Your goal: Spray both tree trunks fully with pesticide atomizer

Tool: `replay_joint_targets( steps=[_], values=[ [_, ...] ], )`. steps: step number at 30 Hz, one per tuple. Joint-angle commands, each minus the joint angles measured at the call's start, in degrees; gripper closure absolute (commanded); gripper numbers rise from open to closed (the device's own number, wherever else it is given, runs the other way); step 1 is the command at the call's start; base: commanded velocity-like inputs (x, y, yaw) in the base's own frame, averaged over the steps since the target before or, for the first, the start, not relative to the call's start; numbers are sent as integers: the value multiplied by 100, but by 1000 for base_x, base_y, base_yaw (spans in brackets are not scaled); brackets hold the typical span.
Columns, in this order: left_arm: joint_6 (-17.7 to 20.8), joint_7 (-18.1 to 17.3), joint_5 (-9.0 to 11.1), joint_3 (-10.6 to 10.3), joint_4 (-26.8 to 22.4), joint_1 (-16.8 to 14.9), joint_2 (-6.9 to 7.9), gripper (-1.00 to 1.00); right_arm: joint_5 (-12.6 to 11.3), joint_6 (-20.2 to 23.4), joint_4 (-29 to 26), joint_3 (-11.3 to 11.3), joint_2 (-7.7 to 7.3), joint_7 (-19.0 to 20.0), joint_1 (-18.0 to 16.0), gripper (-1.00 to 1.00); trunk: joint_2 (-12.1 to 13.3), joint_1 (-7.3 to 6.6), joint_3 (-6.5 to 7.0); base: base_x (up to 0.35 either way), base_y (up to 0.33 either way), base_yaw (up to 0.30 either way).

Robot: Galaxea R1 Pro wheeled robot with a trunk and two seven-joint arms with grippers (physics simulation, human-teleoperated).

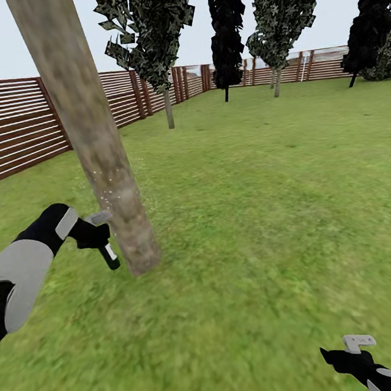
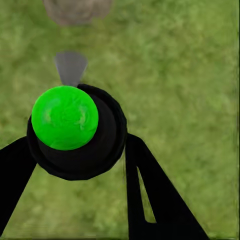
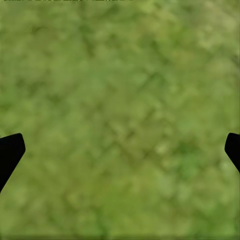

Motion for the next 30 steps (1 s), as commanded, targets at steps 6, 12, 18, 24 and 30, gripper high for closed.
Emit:
replay_joint_targets(
  steps=[6,12,18,24,30],
  values=[
    [65,-7,38,2,-14,-373,-5,100,0,-3,-1,0,0,0,-2,-100,0,0,0,0,0,0],
    [75,1,-15,-24,38,-1220,-16,100,0,-2,-1,-2,0,0,0,-100,0,0,0,0,0,0],
    [75,2,-34,-53,57,-1167,-22,100,0,-1,-1,-3,0,0,-1,-100,0,0,0,0,0,0],
    [-33,-20,-15,-108,107,17,-146,100,0,-2,-1,-1,0,0,-1,-100,0,0,0,0,0,0],
    [-848,36,59,-83,58,610,-241,100,0,0,6,0,0,0,0,-100,0,0,0,0,0,0]
  ],
)
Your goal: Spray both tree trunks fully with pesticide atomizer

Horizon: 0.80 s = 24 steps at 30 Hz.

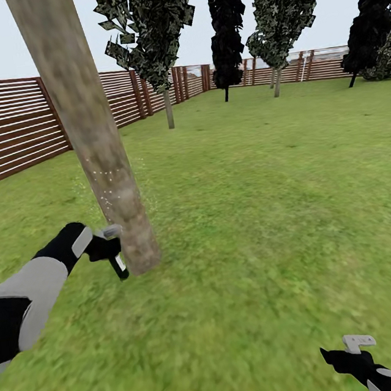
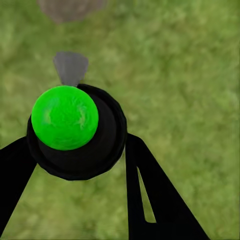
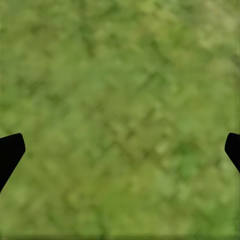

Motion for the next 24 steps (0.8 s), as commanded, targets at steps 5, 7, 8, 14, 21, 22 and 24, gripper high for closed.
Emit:
replay_joint_targets(
  steps=[5,7,8,14,21,22,24],
  values=[
    [-777,49,-3,46,34,295,5,100,0,0,2,0,0,0,1,-100,0,0,0,0,0,0],
    [-887,49,3,48,36,314,4,100,0,-1,2,0,0,0,-1,-100,0,0,0,0,0,0],
    [-903,48,6,49,28,316,4,100,0,-2,-1,0,0,0,-2,-100,0,0,0,0,0,0],
    [-916,47,23,49,46,318,-3,100,0,0,0,0,0,0,2,-100,0,0,0,0,-170,22],
    [-925,55,-15,56,70,406,-2,100,0,0,-6,0,0,0,1,-100,0,0,-21,6,-257,228],
    [-929,57,-17,54,68,441,-2,100,0,0,-6,0,0,0,0,-100,0,0,-22,113,-220,77],
    [-932,62,-19,52,67,469,-1,100,0,0,-6,0,0,0,-1,-100,0,0,-23,201,-194,24]
  ],
)
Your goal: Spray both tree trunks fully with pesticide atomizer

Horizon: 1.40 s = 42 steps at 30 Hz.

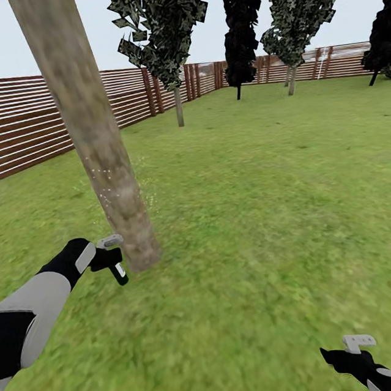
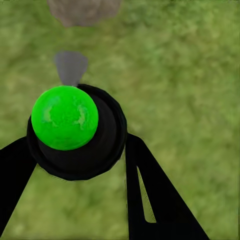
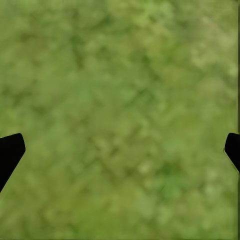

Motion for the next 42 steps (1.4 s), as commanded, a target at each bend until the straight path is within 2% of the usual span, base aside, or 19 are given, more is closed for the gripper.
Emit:
replay_joint_targets(
  steps=[1,6,7,13,15,17,22,25,32,33,35,38,40,42],
  values=[
    [3,5,-3,-1,1,4,0,100,0,0,0,0,0,0,-2,-100,0,0,0,230,-181,8],
    [4,38,-11,-3,12,134,0,100,13,8,0,0,0,8,-1,-100,0,0,0,279,-132,1],
    [-5,45,-3,-3,3,263,0,100,13,5,5,0,0,9,2,-100,0,0,0,289,-34,0],
    [-43,147,-2,-3,-5,521,23,100,9,1,0,0,0,9,1,-100,0,0,0,104,-4,0],
    [-44,387,5,-3,-8,546,13,100,9,0,0,0,0,9,0,-100,0,0,0,183,-43,0],
    [-45,456,11,-3,-9,551,10,100,9,0,0,0,0,9,2,-100,0,0,-3,196,-60,44],
    [-45,480,41,3,-34,566,2,100,9,0,0,0,0,9,3,-100,0,0,-16,26,-12,77],
    [-45,481,163,2,-48,568,0,100,9,0,0,0,0,9,2,-100,0,0,-17,1,-216,3],
    [-65,486,175,5,-52,569,12,100,9,0,0,0,0,9,0,-100,0,0,-17,0,-264,0],
    [-154,488,171,5,-30,576,25,100,9,2,0,0,0,9,0,-100,0,0,-17,0,-173,0],
    [-627,508,168,4,-26,669,55,100,9,6,0,0,0,9,3,-100,0,0,-17,0,-85,0],
    [-801,508,159,-14,-74,701,85,100,9,8,1,0,0,9,2,-100,0,0,-17,0,-15,0],
    [-597,500,116,-19,-79,660,105,100,9,9,2,0,0,9,0,-100,0,0,-17,0,-1,0],
    [68,468,119,-22,-250,542,166,100,9,9,7,0,0,9,0,-100,0,0,-17,0,0,0]
  ],
)
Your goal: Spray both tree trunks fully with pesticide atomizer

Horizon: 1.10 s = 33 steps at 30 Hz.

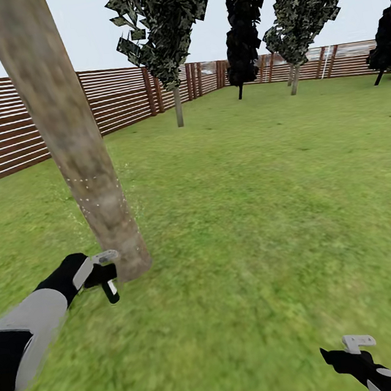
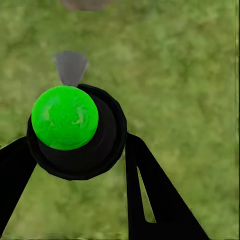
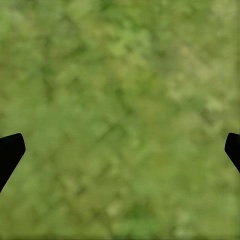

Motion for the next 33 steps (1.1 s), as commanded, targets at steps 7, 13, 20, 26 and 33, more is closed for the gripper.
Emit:
replay_joint_targets(
  steps=[7,13,20,26,33],
  values=[
    [1637,-18,-28,-11,-683,-1020,123,100,9,0,2,0,0,3,3,-100,0,0,-1,0,0,0],
    [1652,28,-33,-57,-618,-1129,124,100,9,0,2,0,0,8,-1,-100,0,0,-1,0,0,0],
    [1720,55,-42,-56,-679,-1187,45,100,9,5,2,7,0,8,-1,-100,0,0,-1,0,0,0],
    [1714,50,-59,-88,-623,-1358,107,100,9,9,2,7,0,8,2,-100,0,0,-1,0,0,0],
    [812,54,-890,-126,-651,-225,56,100,17,9,2,9,0,1,-1,-100,0,0,-1,0,0,0]
  ],
)
